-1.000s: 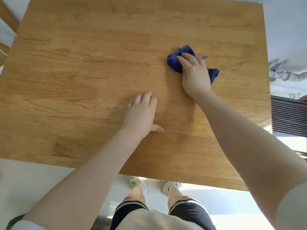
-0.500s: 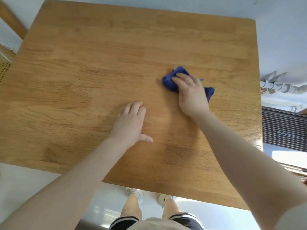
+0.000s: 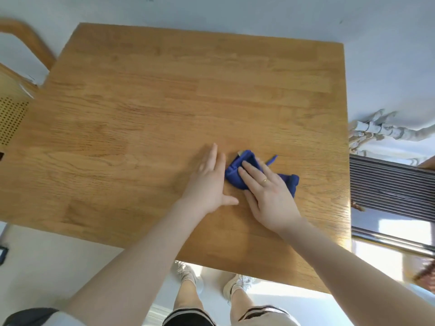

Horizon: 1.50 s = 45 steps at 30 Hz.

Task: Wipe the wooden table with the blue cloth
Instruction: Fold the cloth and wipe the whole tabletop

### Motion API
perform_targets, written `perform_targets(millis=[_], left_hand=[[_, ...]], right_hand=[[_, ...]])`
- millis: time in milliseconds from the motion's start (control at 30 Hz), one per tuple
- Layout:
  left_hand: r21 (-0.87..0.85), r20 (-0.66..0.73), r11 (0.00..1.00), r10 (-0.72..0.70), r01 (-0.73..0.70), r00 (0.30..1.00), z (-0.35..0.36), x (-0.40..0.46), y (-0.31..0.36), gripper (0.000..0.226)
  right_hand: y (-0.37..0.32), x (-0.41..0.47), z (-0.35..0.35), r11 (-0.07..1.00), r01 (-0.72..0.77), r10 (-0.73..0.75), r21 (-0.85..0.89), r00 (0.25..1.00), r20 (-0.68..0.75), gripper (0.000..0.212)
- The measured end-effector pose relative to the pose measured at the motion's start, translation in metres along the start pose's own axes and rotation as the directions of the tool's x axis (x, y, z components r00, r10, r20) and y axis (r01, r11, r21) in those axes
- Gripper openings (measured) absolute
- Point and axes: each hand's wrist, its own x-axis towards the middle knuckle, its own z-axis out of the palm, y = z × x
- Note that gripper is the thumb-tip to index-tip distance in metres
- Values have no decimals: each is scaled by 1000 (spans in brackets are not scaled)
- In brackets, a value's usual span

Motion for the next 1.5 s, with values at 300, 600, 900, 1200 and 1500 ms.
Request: perform_targets(millis=[300, 600, 900, 1200, 1500], left_hand=[[146, -105, 989, 3, 13, 995, 20, 18, 24, 121], [184, -70, 982, -26, 38, 997, 17, 18, 27, 117], [206, -77, 978, 1, 15, 997, 21, 21, 21, 118], [170, -61, 985, -20, 30, 998, 18, 19, 25, 117], [188, -62, 982, 14, -2, 998, 20, 21, 20, 118]], right_hand=[[59, 74, -18, 967, -251, 243, -38, 959, -144, 42], [22, -24, -13, 997, -80, 78, -21, 992, -96, 41], [71, 33, -26, 972, -207, 189, -112, 970, -153, 39], [4, -1, -3, 966, -259, 257, 3, 954, -154, 46], [62, 14, -21, 872, -482, 439, -84, 846, -303, 41]])
